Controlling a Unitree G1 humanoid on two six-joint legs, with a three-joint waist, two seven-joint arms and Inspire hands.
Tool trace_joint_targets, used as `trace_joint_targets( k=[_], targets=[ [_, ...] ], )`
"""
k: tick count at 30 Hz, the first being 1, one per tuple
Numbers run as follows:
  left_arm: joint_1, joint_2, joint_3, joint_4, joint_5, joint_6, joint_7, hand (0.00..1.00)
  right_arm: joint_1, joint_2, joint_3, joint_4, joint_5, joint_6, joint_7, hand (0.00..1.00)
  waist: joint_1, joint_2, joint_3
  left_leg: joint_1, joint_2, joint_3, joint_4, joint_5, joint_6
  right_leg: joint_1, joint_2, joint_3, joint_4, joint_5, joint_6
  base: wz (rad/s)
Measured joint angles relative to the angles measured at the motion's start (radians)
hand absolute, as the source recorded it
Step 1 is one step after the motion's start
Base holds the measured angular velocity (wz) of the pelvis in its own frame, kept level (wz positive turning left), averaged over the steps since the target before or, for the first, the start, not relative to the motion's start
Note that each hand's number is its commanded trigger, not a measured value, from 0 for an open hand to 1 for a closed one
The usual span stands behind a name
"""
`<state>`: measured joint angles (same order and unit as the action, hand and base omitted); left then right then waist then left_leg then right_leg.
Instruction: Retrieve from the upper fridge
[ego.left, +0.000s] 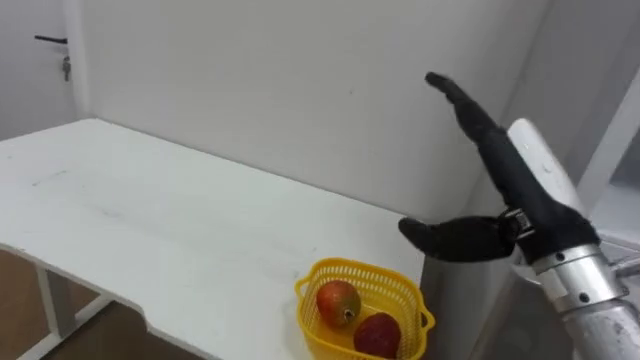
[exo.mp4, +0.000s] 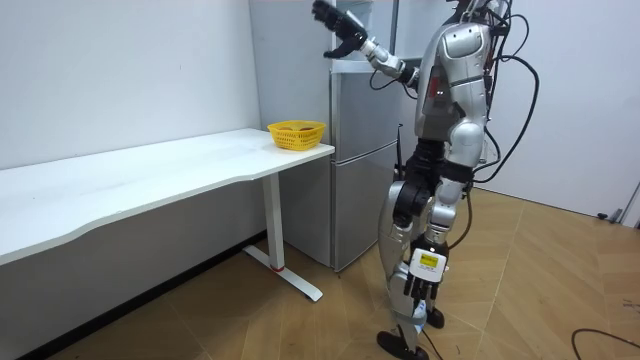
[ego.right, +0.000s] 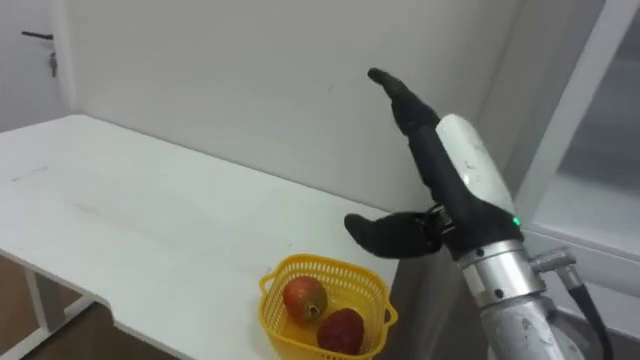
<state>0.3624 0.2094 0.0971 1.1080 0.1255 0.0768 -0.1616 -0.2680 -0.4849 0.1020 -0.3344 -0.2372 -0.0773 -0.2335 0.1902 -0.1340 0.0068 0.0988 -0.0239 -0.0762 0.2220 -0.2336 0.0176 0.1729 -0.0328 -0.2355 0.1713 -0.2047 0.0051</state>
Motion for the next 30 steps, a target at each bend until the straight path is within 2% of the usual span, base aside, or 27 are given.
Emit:
trace_joint_targets(
  k=[1, 3, 5, 6, 8, 13, 16, 20, 22, 25, 30],
  targets=[
    [-0.001, 0.0, 0.0, 0.003, -0.001, -0.002, 0.001, 0.0, 0.004, 0.004, -0.008, -0.017, 0.002, -0.005, -0.006, 0.0, -0.009, 0.002, -0.0004, 0.0, 0.002, 0.006, 0.001, 0.0, 0.0, -0.001, 0.001, 0.001, 0.0, 0.001, -0.001, -0.1],
    [-0.001, 0.0, 0.0, 0.016, -0.002, -0.007, 0.015, 0.0, 0.017, 0.01, -0.02, -0.073, 0.005, -0.024, -0.035, 0.0, -0.033, 0.015, -0.0073, 0.001, 0.004, 0.016, 0.0, -0.001, 0.001, -0.003, 0.001, 0.009, 0.0, 0.002, -0.002, -0.12],
    [0.001, 0.0, 0.0, 0.017, -0.003, -0.014, 0.026, 0.0, 0.024, 0.018, -0.03, -0.093, 0.006, -0.045, -0.053, 0.0, -0.049, 0.027, -0.011, 0.007, 0.006, 0.024, -0.003, -0.001, 0.001, -0.002, 0.002, 0.015, 0.0, 0.003, -0.003, -0.14],
    [0.001, 0.0, 0.0, 0.016, -0.004, -0.019, 0.03, 0.0, 0.037, 0.028, -0.05, -0.105, 0.009, -0.058, -0.063, 0.0, -0.053, 0.037, -0.0103, 0.019, 0.009, 0.034, -0.01, -0.001, 0.001, 0.003, 0.003, 0.022, 0.001, 0.003, -0.003, -0.19],
    [0.001, -0.002, 0.0, 0.016, -0.004, -0.021, 0.033, 0.0, 0.064, 0.045, -0.08, -0.108, 0.016, -0.08, -0.091, 0.0, -0.055, 0.05, -0.0163, 0.032, 0.011, 0.048, -0.018, -0.001, 0.001, 0.006, 0.006, 0.039, 0.002, 0.003, -0.004, -0.22],
    [0.001, -0.017, -0.002, 0.017, -0.004, -0.038, 0.037, 0.0, 0.118, 0.08, -0.149, -0.098, 0.04, -0.098, -0.162, 0.0, -0.102, 0.065, -0.0123, 0.042, 0.013, 0.058, -0.02, -0.001, 0.001, 0.008, 0.007, 0.049, 0.005, 0.003, -0.004, -0.08],
    [0.001, -0.028, -0.002, 0.019, -0.008, -0.039, 0.046, 0.0, 0.191, 0.098, -0.208, -0.095, 0.039, -0.103, -0.194, 0.0, -0.116, 0.073, -0.0072, 0.048, 0.017, 0.081, -0.026, -0.002, 0.001, -0.006, 0.009, 0.07, 0.015, 0.003, -0.004, -0.21],
    [0.002, -0.027, 0.0, 0.036, -0.012, -0.042, 0.052, 0.0, 0.256, 0.105, -0.25, -0.096, 0.039, -0.104, -0.207, 0.0, -0.138, 0.079, -0.0065, 0.047, 0.019, 0.104, -0.034, -0.001, 0.001, -0.018, 0.01, 0.089, 0.018, 0.004, -0.006, -0.18],
    [0.001, -0.027, 0.001, 0.044, -0.012, -0.043, 0.05, 0.0, 0.278, 0.118, -0.264, -0.096, 0.039, -0.108, -0.22, 0.0, -0.156, 0.081, -0.0074, 0.05, 0.02, 0.111, -0.035, -0.001, 0.001, -0.021, 0.012, 0.096, 0.018, 0.004, -0.006, -0.13],
    [0.001, -0.027, 0.007, 0.044, -0.013, -0.055, 0.049, 0.0, 0.324, 0.138, -0.285, -0.096, 0.035, -0.118, -0.253, 0.0, -0.162, 0.086, -0.0082, 0.05, 0.026, 0.127, -0.036, -0.002, 0.001, -0.028, 0.017, 0.102, 0.018, 0.006, -0.009, -0.14],
    [0.0, -0.041, -0.004, 0.044, -0.013, -0.056, 0.049, 0.0, 0.367, 0.147, -0.285, -0.061, 0.036, -0.125, -0.283, 0.0, -0.167, 0.114, -0.0112, 0.051, 0.028, 0.132, -0.041, -0.002, 0.0, -0.038, 0.018, 0.103, 0.017, 0.007, -0.01, -0.03]
  ],
)
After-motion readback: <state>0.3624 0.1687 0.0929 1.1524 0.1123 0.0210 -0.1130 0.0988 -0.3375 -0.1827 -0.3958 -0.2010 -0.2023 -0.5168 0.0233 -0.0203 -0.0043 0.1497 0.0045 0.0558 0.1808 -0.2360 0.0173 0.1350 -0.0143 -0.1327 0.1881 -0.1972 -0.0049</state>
